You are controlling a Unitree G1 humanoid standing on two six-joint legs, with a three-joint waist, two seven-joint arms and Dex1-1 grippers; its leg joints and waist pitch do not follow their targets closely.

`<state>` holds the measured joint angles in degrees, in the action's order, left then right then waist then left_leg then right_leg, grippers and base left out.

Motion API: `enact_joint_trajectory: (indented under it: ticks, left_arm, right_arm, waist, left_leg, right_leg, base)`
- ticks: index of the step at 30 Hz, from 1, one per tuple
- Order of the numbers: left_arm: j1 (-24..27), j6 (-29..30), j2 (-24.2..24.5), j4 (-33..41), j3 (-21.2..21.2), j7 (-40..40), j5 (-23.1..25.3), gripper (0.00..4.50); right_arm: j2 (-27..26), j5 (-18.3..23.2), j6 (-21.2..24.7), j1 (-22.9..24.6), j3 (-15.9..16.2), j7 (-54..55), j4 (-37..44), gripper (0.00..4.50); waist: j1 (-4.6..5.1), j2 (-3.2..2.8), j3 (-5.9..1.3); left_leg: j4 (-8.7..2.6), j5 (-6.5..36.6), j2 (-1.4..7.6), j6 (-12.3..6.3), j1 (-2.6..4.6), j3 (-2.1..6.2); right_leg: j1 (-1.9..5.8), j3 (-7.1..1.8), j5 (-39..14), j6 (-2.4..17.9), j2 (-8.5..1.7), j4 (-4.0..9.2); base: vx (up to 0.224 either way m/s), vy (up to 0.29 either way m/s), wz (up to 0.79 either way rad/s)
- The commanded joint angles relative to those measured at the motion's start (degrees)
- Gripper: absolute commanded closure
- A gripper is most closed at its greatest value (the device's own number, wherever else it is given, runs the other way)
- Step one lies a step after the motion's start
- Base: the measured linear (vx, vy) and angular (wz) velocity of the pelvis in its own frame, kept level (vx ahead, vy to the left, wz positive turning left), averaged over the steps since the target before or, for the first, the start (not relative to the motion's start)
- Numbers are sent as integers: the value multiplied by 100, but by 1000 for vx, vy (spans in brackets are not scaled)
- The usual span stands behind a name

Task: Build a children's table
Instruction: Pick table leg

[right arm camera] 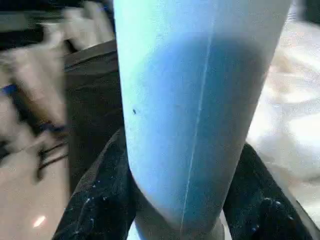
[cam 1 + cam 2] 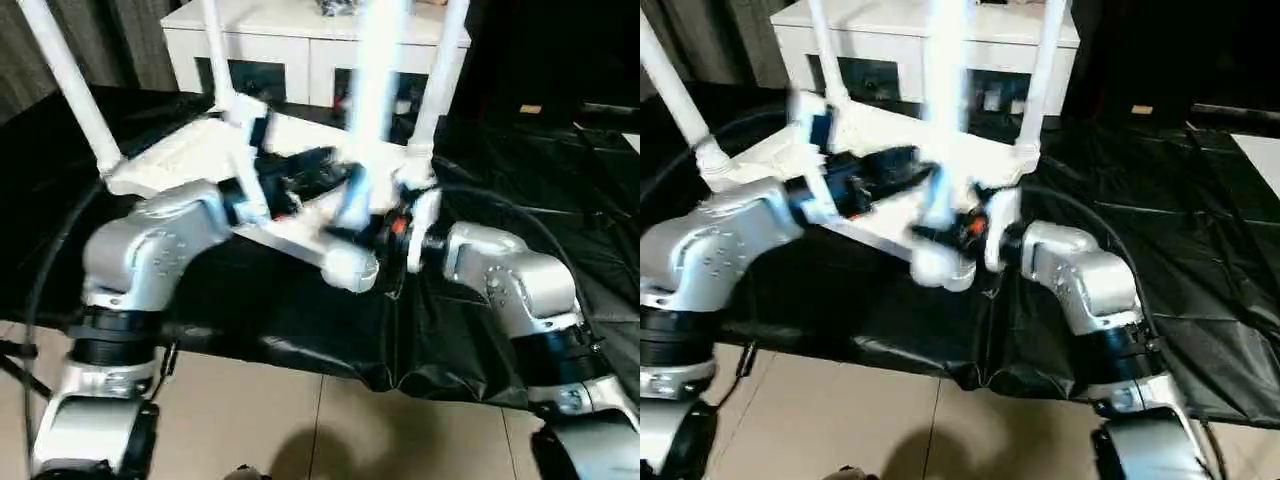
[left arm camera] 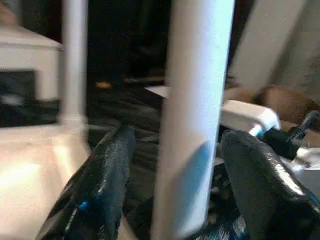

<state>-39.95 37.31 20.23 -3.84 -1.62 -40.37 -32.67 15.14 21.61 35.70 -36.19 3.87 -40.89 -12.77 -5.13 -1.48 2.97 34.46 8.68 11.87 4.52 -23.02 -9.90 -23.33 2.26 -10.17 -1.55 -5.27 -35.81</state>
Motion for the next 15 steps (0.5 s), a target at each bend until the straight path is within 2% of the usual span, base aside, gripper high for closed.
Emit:
enact_joint_trajectory:
  ticks: [1, 3, 5, 6, 7, 9, 10, 11, 12, 13, 14, 15]
  left_arm:
    - [31, -563, 241, -304, 84, -257, 433, 103]
    - [106, -1121, 595, -684, 606, -756, 955, 103]
    - [83, -2023, 976, -1521, 1749, -1250, 2009, 102]
    - [58, -2199, 993, -1684, 1907, -1340, 2157, 102]
    - [17, -2486, 1012, -1943, 2143, -1492, 2382, 102]
    - [-63, -2644, 977, -2197, 2240, -1598, 2496, 102]
    - [-389, -3055, 780, -2948, 2402, -1702, 2737, 102]
    - [-557, -3248, 674, -3318, 2474, -1759, 2887, 102]
    - [-644, -3356, 612, -3507, 2508, -1794, 2980, 102]
    - [-734, -3514, 564, -3726, 2558, -1842, 3081, 102]
    - [-844, -3659, 504, -3978, 2620, -1793, 3210, 102]
    - [-972, -3837, 433, -4253, 2682, -1668, 3350, 102]
  right_arm:
    - [-1, -212, -317, -31, -291, 481, -171, 264]
    - [62, -445, -590, 20, -327, 784, -257, 264]
    - [136, -595, -678, 163, -368, 953, -134, 264]
    - [160, -613, -665, 203, -362, 958, -72, 264]
    - [203, -646, -645, 273, -350, 968, 40, 264]
    - [246, -657, -601, 346, -331, 946, 153, 264]
    - [365, -593, -503, 588, -380, 849, 524, 264]
    - [422, -552, -423, 697, -419, 840, 688, 264]
    - [457, -524, -375, 763, -448, 843, 784, 264]
    - [482, -517, -362, 814, -466, 881, 847, 264]
    - [514, -521, -349, 874, -488, 923, 926, 264]
    - [539, -497, -300, 939, -523, 956, 1030, 264]
  waist:
    - [17, -57, -427]
    - [21, -64, -442]
    - [33, -74, -440]
    - [23, -83, -443]
    - [39, -119, -448]
    - [46, -152, -485]
    - [73, -184, -491]
    - [62, -189, -470]
    - [44, -163, -478]
    - [45, -145, -483]
    - [49, -179, -487]
    - [71, -179, -461]
  left_leg:
    - [-413, 1455, -4, 309, 181, -13]
    - [-414, 1466, -8, 364, 191, -5]
    - [-422, 1460, -15, 348, 185, 2]
    - [-415, 1495, -20, 339, 199, -9]
    - [-422, 1493, -14, 368, 199, -6]
    - [-404, 1289, -15, 390, 174, 2]
    - [-387, 1248, -12, 372, 180, -8]
    - [-382, 1329, -23, 326, 208, -32]
    - [-362, 1373, -30, 292, 235, -42]
    - [-385, 1253, -27, 242, 166, -12]
    - [-376, 1267, -19, 244, 173, -7]
    - [-376, 1371, -30, 227, 168, -10]
  right_leg:
    - [207, -114, -1286, 981, -136, 453]
    - [215, -112, -1198, 945, -130, 431]
    - [220, -119, -1121, 847, -115, 441]
    - [207, -122, -1148, 813, -108, 451]
    - [215, -127, -1016, 836, -114, 434]
    - [264, -123, -542, 976, -125, 366]
    - [275, -116, -173, 1158, -116, 344]
    - [252, -122, -233, 1157, -94, 401]
    - [254, -130, -237, 1169, -91, 409]
    - [336, -127, -175, 1224, -135, 370]
    - [328, -124, -208, 1257, -147, 354]
    - [329, -126, -438, 1257, -143, 394]
  base:
    - [0, 0, 0]
    - [0, 0, 0]
    - [0, 0, 0]
    - [0, 0, 0]
    - [0, 0, 0]
    - [0, 0, 0]
    - [0, 0, 0]
    - [0, 0, 0]
    - [0, 0, 0]
    - [0, 0, 0]
    - [0, 0, 0]
    - [0, 0, 0]
